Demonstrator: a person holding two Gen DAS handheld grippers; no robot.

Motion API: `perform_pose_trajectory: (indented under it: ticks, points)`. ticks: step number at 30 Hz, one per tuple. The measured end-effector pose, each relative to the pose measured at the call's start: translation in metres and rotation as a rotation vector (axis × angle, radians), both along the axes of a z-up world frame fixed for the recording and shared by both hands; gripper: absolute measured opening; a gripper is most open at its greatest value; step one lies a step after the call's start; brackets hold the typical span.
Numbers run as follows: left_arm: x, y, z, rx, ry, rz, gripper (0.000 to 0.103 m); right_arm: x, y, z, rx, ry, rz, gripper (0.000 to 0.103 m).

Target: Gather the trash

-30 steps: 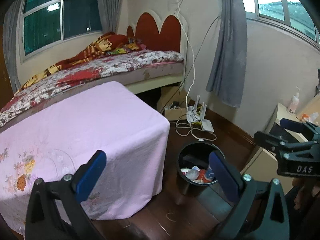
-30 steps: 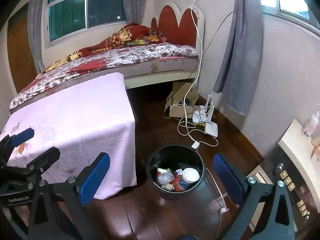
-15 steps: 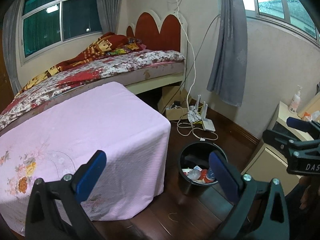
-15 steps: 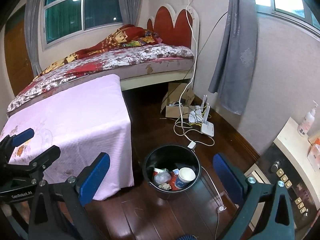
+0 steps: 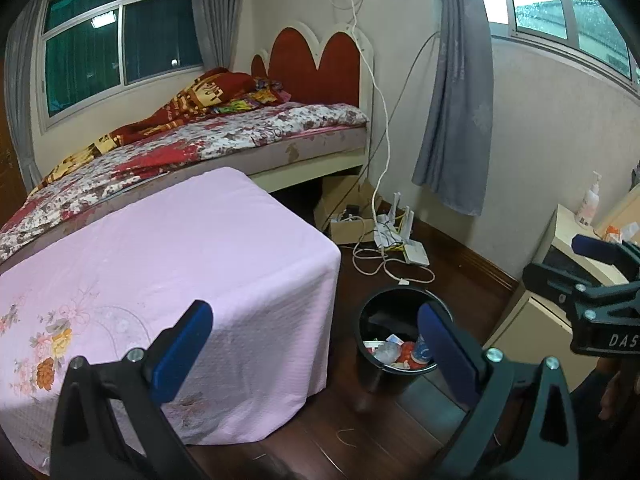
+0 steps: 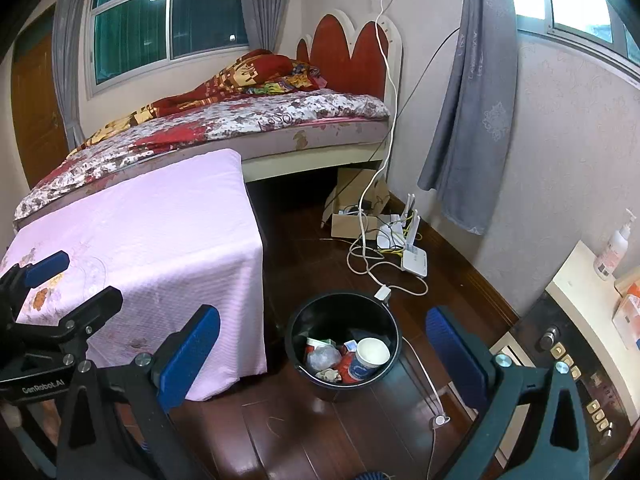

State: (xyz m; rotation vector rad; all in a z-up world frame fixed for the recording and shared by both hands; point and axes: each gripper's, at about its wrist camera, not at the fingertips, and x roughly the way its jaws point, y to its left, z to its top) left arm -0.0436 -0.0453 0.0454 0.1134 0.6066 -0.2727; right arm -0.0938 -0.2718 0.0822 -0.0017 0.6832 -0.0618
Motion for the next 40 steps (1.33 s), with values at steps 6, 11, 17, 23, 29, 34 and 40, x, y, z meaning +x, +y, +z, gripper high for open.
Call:
perform_pose_trajectory:
  ticks: [6,11,17,23,29,34,40]
  points:
    - [0.001,-0.002,0.002,0.001,0.002,-0.001,0.103,0.001,-0.002,0.0,0.001,0.001,-0.002,0.103]
    - [0.002,-0.003,0.002,0.001,0.003,-0.004,0.103,0.001,-0.007,-0.002,0.004,0.002,-0.007,0.103]
    - [0.002,-0.004,0.002,0.002,0.002,-0.004,0.103,0.002,-0.008,-0.002,0.003,0.004,-0.01,0.103]
    - [0.003,-0.004,0.002,0.005,0.002,-0.004,0.103,0.002,-0.008,-0.002,0.003,0.003,-0.009,0.103]
    - [0.005,-0.001,0.002,0.002,0.009,-0.009,0.103,0.002,-0.01,-0.004,0.002,0.006,-0.01,0.103]
    - [0.007,0.004,0.001,-0.007,0.009,-0.022,0.103,0.001,-0.012,-0.009,0.0,0.009,-0.008,0.103]
    - [0.008,0.008,-0.001,-0.015,0.0,-0.031,0.103,0.0,-0.011,-0.009,0.0,0.01,-0.009,0.103]
